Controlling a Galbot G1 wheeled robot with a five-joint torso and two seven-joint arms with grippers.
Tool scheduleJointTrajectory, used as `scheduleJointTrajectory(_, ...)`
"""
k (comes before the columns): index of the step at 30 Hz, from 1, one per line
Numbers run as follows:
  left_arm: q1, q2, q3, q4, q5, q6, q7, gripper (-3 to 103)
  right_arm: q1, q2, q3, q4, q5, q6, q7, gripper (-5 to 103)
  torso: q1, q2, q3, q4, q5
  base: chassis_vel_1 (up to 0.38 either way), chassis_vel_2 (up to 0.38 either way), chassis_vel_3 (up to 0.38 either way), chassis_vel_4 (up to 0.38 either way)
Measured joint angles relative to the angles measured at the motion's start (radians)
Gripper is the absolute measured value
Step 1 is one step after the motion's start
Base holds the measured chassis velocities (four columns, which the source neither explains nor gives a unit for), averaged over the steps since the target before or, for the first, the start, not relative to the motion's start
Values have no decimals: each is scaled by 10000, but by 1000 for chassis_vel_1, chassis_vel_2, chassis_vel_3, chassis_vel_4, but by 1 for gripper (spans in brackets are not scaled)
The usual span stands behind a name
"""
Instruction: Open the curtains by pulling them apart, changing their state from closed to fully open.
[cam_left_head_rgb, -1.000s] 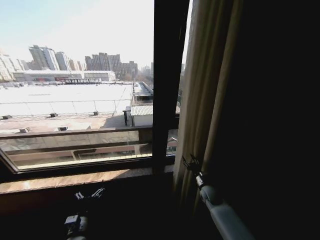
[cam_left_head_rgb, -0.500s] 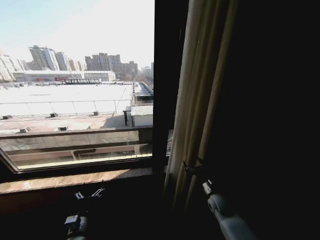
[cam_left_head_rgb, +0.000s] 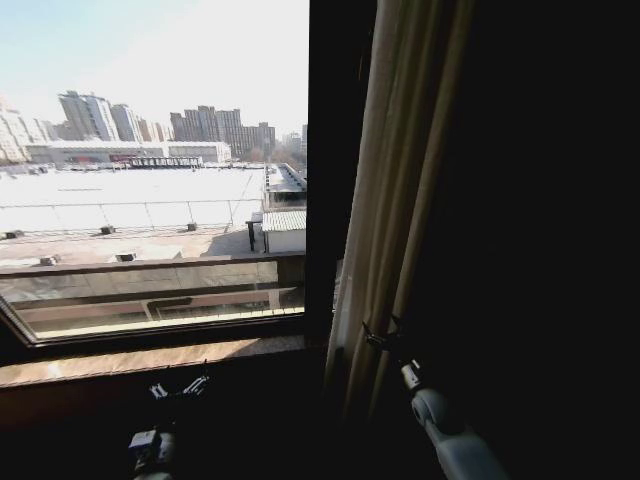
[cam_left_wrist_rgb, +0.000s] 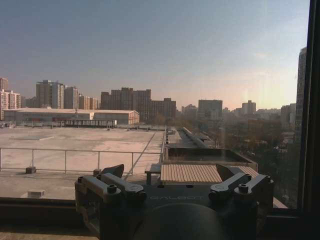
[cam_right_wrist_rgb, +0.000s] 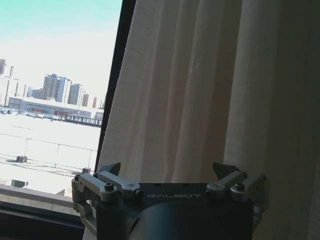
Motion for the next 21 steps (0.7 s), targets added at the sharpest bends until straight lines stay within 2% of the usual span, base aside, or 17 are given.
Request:
scheduleJointTrajectory(12, 0, 0, 1, 0, 0, 0, 0, 100, 15, 3, -6, -26, -8, -4, 14, 100, 1, 0, 0, -2, 0, 28, 7, -29, -13)
scheduleJointTrajectory(21, 0, 0, 1, 0, 0, 0, 0, 100, 20, 4, -7, -35, -9, -4, 18, 100, 0, 0, 0, -1, -1, 217, 132, -225, -140)
